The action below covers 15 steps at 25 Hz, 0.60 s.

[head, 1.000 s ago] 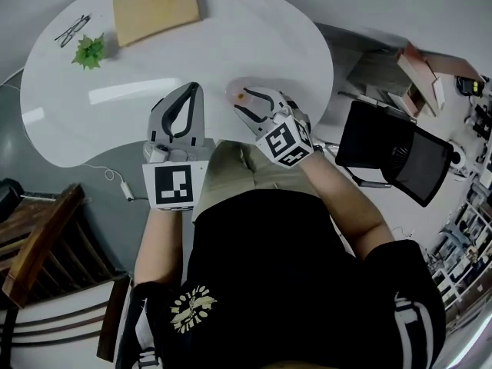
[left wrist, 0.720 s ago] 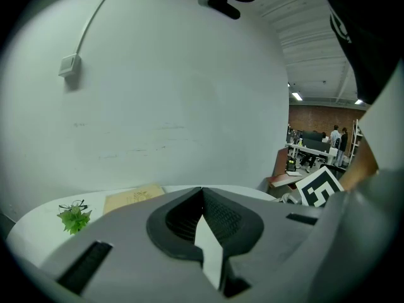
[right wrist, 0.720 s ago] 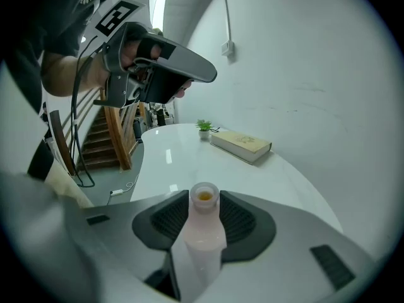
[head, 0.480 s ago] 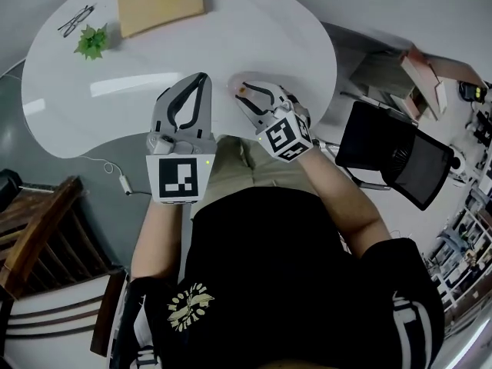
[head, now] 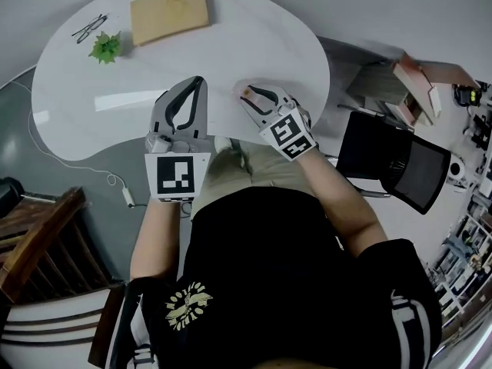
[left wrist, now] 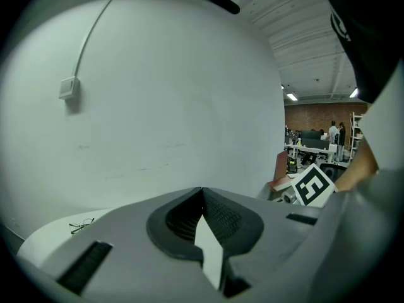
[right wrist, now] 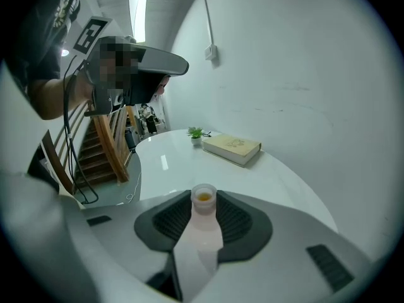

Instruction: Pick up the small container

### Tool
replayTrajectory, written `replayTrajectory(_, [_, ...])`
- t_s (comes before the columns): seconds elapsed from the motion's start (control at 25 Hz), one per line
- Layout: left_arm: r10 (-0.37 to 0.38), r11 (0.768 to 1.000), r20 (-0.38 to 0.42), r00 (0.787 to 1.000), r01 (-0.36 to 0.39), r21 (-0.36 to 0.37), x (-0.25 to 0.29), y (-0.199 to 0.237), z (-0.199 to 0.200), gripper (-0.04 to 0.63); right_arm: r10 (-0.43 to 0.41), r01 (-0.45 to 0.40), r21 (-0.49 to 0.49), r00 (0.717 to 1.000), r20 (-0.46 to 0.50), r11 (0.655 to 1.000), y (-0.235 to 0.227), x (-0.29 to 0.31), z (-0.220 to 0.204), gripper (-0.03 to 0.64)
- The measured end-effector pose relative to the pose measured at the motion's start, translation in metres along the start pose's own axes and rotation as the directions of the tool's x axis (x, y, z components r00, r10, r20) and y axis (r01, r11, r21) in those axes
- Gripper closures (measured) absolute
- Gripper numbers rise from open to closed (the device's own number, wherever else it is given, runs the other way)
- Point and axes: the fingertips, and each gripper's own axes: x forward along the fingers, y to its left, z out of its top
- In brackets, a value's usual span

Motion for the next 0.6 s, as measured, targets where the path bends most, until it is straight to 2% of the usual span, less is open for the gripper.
replayTrajectory(0.2, [0.004, 1.000, 0.027, 1.000, -0.004, 0.017, -0.009, 0.005, 0.016, 0.574, -0.020, 0.018, 0.038, 0.999, 0.030, 0.999, -0.001, -0.020, 0.028, 0.480])
replayTrajectory(0.6, [0.006, 0.999, 0.062, 0.998, -0.008, 0.038, -0.026, 0.012, 0.036, 0.574, -0.053, 0.049, 0.042, 0.995, 0.086, 0.998, -0.004, -0.051, 0.074, 0.482])
